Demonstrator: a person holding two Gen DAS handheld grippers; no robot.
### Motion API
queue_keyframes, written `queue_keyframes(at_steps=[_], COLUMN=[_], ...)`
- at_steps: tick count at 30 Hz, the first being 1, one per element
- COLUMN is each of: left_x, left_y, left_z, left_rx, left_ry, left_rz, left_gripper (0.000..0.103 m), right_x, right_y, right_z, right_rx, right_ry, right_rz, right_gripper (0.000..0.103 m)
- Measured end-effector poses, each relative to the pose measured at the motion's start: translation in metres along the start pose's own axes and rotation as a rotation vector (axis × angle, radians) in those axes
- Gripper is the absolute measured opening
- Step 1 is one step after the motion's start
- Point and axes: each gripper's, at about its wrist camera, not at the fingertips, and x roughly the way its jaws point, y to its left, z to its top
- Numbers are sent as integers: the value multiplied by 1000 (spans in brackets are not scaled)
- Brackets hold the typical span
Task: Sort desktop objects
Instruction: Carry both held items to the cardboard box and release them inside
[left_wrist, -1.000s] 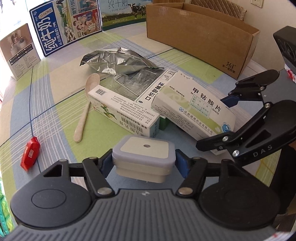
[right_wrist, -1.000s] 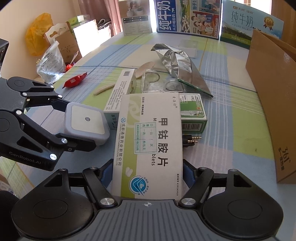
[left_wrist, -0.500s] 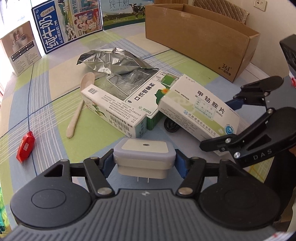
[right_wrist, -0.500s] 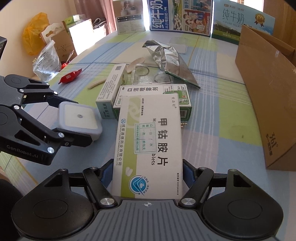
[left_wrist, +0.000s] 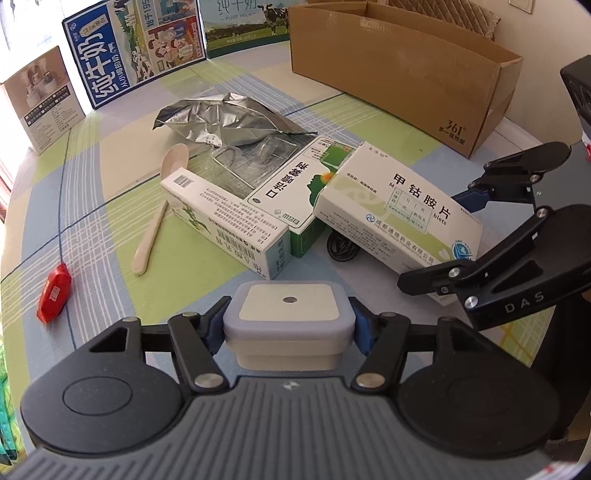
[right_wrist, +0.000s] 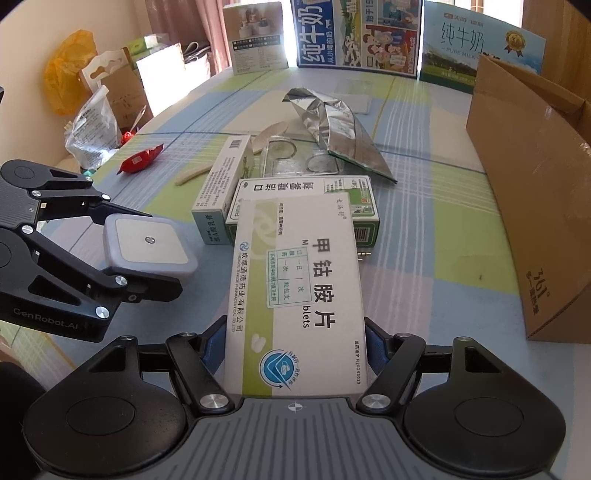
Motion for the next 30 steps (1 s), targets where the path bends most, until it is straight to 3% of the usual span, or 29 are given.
queue_keyframes(at_steps=[19, 30], left_x=[-65, -83], left_y=[-42, -96], left_z=[14, 82], left_rx=[-74, -104], left_ry=[-95, -189], left_rz=[37, 29], left_gripper=[60, 60], right_x=[-83, -159], right_y=[-11, -84], right_z=[-13, 11], right_rx=[42, 143], right_ry=[-120, -261], right_rz=[-38, -142], right_gripper=[69, 69])
